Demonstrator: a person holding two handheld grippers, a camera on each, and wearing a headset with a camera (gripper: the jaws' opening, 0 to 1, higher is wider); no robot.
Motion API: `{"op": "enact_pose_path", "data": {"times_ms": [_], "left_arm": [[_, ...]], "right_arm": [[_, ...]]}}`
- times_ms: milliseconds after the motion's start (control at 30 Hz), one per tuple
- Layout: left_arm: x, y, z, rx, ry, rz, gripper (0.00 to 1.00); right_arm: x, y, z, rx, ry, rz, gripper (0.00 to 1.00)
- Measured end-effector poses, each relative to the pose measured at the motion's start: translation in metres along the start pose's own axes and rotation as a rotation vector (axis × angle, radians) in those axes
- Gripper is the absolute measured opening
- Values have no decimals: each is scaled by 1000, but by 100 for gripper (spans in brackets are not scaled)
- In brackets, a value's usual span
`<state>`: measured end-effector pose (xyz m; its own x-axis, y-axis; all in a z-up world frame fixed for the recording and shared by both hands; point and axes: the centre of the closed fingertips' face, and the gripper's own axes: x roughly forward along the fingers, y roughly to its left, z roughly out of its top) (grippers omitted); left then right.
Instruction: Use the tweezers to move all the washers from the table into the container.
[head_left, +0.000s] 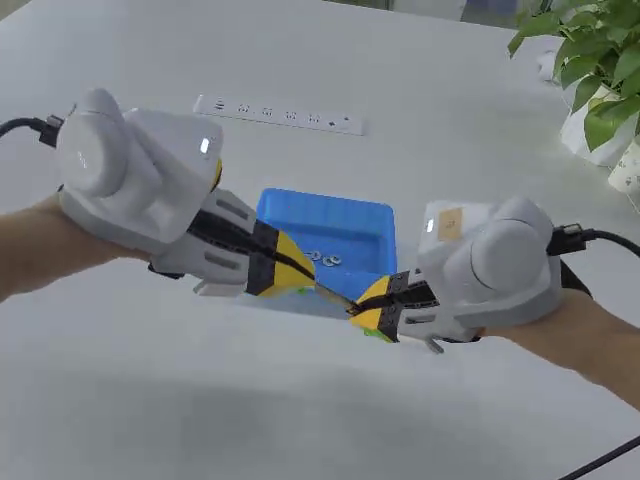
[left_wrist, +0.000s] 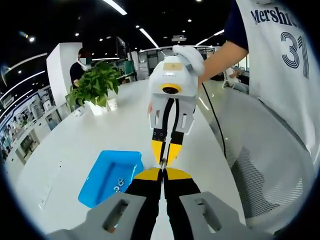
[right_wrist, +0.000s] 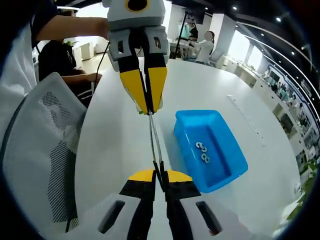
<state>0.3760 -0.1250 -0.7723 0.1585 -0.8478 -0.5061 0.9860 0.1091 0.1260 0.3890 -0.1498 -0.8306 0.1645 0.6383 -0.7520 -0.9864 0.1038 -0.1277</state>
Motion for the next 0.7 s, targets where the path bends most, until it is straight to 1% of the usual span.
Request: {"op": "enact_pose_path", "data": {"times_ms": [100, 133, 200, 233, 300, 367, 400, 467, 567, 633, 700], "left_arm": [[3, -1, -15, -26, 20, 16, 5], [4, -1, -17, -23, 24, 26, 5], [9, -4, -21, -18, 28, 34, 5], [11, -5, -25, -8, 35, 42, 5], [14, -6, -34, -25, 56, 39, 5], [16, -4, -49, -33, 96, 44, 5], [18, -4, -55, -42, 109, 34, 5], [19, 0, -63, -43, 121, 41, 5], [22, 5, -75, -44, 160, 37, 5], [24, 7, -79, -49, 164, 34, 5], [25, 10, -83, -58, 167, 33, 6]], "right_arm": [[4, 3, -6, 3, 17, 11, 7], [5, 3, -8, 3, 20, 10, 7], [8, 2, -13, 8, 38, 7, 8], [11, 2, -15, 7, 46, 11, 8], [14, 3, -19, 4, 56, 17, 8], [19, 4, -21, -2, 66, 22, 8], [21, 3, -22, 0, 70, 23, 8], [25, 0, -23, 0, 74, 22, 7], [31, -3, -22, 13, 70, 25, 8], [35, -4, -24, -1, 85, 27, 8], [37, -6, -25, -2, 86, 29, 7]]}}
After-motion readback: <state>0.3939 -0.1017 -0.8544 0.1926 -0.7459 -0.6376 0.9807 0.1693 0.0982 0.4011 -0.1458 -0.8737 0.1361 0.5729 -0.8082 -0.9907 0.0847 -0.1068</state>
